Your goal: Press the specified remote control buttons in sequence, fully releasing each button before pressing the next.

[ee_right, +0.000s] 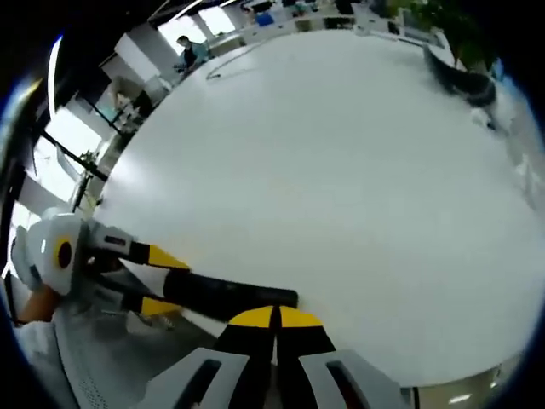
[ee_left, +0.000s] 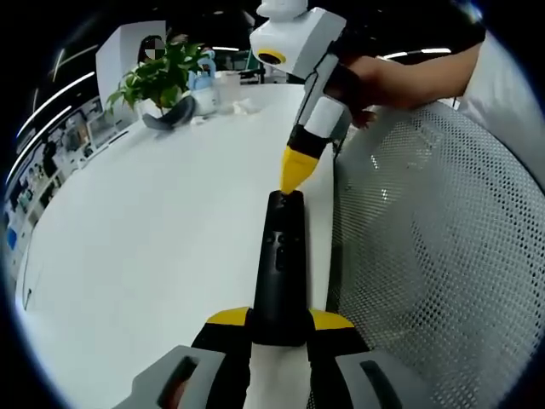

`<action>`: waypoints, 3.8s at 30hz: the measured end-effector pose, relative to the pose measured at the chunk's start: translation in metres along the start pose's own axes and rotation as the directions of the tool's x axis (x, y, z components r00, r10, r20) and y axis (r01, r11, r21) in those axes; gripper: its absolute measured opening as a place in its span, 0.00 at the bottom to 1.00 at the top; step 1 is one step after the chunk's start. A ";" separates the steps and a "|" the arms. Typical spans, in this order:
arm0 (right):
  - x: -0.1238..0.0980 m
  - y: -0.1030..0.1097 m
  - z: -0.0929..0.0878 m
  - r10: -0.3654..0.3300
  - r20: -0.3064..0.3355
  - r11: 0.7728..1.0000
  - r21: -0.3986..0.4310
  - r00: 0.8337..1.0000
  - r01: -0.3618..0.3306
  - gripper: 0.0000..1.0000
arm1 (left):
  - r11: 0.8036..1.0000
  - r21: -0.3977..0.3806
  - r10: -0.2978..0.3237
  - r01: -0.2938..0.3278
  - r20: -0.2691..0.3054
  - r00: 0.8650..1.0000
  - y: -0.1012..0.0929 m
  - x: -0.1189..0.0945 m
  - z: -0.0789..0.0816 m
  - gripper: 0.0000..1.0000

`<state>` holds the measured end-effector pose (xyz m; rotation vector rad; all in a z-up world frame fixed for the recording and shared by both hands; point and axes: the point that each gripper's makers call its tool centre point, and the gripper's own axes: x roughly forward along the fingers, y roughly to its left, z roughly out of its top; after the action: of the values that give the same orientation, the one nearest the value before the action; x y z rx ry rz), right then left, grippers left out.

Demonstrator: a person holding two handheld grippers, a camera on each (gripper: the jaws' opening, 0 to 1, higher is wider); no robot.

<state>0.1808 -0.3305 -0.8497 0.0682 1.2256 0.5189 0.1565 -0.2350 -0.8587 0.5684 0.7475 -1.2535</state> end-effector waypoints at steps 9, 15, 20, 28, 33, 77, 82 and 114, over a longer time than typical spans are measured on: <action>-0.001 -0.003 -0.001 0.015 0.012 0.999 0.046 1.000 -0.015 0.00 | 1.000 -0.001 -0.001 0.001 0.000 1.000 0.000 0.000 0.000 0.24; -0.001 -0.002 -0.001 0.026 0.011 0.997 0.066 1.000 -0.027 0.00 | 1.000 -0.002 0.000 0.000 0.004 1.000 0.000 0.000 0.000 0.24; -0.002 -0.002 0.000 0.029 0.009 0.997 0.068 1.000 -0.030 0.00 | 1.000 0.000 0.001 -0.001 0.003 1.000 0.000 0.000 0.000 0.24; 0.000 0.007 0.002 0.051 0.022 0.998 0.025 0.998 -0.052 0.00 | 1.000 0.001 0.000 0.000 0.003 1.000 0.000 0.000 0.000 0.24; 0.002 0.011 0.002 0.063 0.019 0.998 -0.002 0.998 -0.063 0.00 | 1.000 0.003 0.001 -0.001 0.002 1.000 0.000 0.000 0.000 0.24; 0.002 0.008 0.004 0.034 0.029 0.999 -0.029 0.999 -0.034 0.00 | 1.000 0.017 -0.002 0.002 0.005 1.000 0.001 0.001 0.000 0.24; 0.001 0.010 0.006 0.057 0.045 0.998 -0.013 0.997 -0.057 0.00 | 1.000 0.021 -0.003 0.003 0.005 1.000 0.001 0.001 0.000 0.24; 0.009 0.023 0.000 0.079 0.022 0.989 -0.130 0.997 -0.076 0.00 | 1.000 0.020 -0.005 0.005 0.007 1.000 0.001 0.001 0.000 0.24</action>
<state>0.1752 -0.3065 -0.8505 0.0134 1.1635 0.6620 0.1578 -0.2354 -0.8597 0.5786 0.7313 -1.2680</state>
